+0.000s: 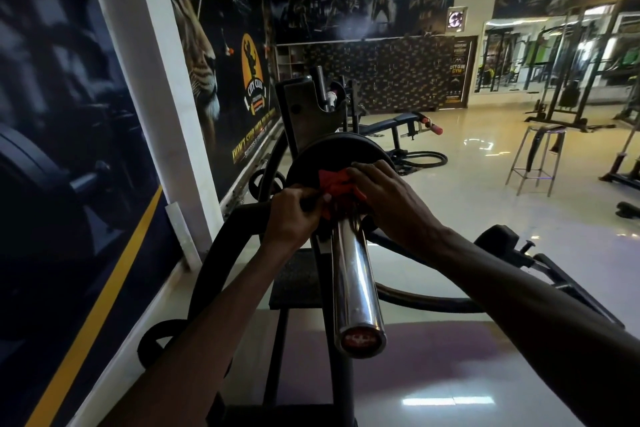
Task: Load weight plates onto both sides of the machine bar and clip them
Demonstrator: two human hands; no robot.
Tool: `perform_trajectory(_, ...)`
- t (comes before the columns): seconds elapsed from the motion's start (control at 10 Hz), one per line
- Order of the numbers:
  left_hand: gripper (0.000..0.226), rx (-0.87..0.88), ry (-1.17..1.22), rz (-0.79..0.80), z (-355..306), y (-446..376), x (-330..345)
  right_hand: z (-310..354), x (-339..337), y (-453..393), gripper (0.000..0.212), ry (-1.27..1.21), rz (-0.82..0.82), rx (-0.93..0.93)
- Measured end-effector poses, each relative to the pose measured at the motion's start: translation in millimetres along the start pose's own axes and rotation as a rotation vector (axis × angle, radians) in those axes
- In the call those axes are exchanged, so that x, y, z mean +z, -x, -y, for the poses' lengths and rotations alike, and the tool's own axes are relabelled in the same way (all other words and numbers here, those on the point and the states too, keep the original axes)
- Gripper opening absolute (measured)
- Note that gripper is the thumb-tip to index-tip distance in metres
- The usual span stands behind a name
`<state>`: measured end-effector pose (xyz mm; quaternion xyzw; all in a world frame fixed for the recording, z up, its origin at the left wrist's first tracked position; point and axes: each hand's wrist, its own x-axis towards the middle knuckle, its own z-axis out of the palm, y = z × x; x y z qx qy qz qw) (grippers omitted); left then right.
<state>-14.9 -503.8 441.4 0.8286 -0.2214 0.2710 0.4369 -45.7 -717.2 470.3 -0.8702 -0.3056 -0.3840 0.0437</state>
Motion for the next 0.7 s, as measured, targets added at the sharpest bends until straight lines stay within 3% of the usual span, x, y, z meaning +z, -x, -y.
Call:
perform_trajectory(0.3,0.023,-0.016,-0.066,-0.026,-10.6,1.3,-2.0,5.2,-1.7,-0.5,0.034,-0.059,-0.012,0.065)
perform_trajectory(0.4,0.022,-0.039,-0.087,-0.008,-13.4,0.8,-5.1,6.4,-3.8,-3.3,0.034,-0.014,0.016,0.067)
perform_trajectory(0.6,0.027,-0.056,-0.071,0.137,-16.9,17.0,-17.7,11.8,-12.8,8.1,0.045,-0.181,0.048,0.148)
perform_trajectory(0.7,0.024,-0.089,-0.091,0.077,-24.2,27.8,-25.6,11.7,-15.8,13.5,0.051,-0.347,0.052,0.221)
